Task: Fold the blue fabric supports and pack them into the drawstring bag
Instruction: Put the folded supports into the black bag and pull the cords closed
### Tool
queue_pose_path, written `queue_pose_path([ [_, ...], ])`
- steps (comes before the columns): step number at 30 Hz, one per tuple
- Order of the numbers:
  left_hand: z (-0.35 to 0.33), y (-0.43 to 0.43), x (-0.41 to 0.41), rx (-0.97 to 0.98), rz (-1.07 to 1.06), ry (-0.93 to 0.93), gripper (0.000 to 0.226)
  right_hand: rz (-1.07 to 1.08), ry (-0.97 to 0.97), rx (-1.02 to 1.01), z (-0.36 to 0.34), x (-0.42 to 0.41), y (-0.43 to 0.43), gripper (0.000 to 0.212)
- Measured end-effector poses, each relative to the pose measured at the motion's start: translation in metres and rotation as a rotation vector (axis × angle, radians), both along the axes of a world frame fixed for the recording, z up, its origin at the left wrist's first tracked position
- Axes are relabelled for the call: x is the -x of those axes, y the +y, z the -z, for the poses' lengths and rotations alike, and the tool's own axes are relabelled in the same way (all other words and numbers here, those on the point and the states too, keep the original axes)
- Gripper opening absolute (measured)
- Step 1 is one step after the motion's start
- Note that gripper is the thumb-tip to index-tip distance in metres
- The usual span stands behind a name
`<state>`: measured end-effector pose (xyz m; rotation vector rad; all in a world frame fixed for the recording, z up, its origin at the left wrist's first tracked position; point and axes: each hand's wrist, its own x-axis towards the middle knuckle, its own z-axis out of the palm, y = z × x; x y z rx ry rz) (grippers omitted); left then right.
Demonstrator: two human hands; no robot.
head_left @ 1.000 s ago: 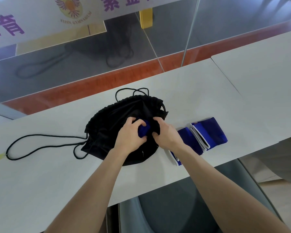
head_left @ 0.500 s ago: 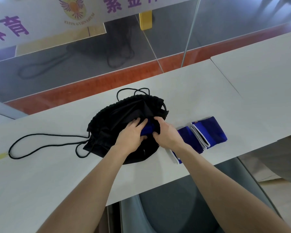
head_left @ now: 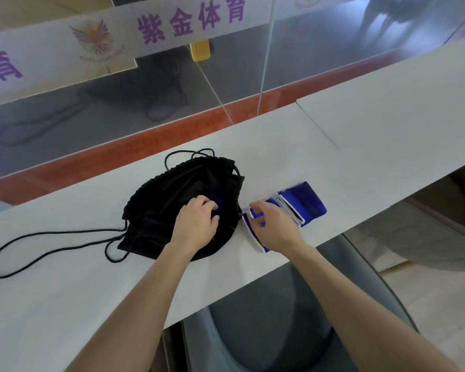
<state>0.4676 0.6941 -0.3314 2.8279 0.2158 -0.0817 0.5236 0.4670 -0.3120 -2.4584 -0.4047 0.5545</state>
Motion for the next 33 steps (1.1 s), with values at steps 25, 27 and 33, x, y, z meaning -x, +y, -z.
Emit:
queue_pose_path([
  [25, 0.055, -0.153, -0.016, 0.586, -0.825, 0.347, 0.057, 0.447, 0.232, -0.186, 0.020, -0.080, -0.163, 0.025],
  [27, 0.056, -0.153, -0.014, 0.611, -0.819, 0.379, 0.052, 0.432, 0.277, -0.259, 0.009, -0.073, -0.168, 0.023],
  [33, 0.053, -0.152, -0.001, 0.646, -0.820, 0.348, 0.056, 0.520, 0.585, -0.670, -0.003, -0.058, -0.138, 0.025],
])
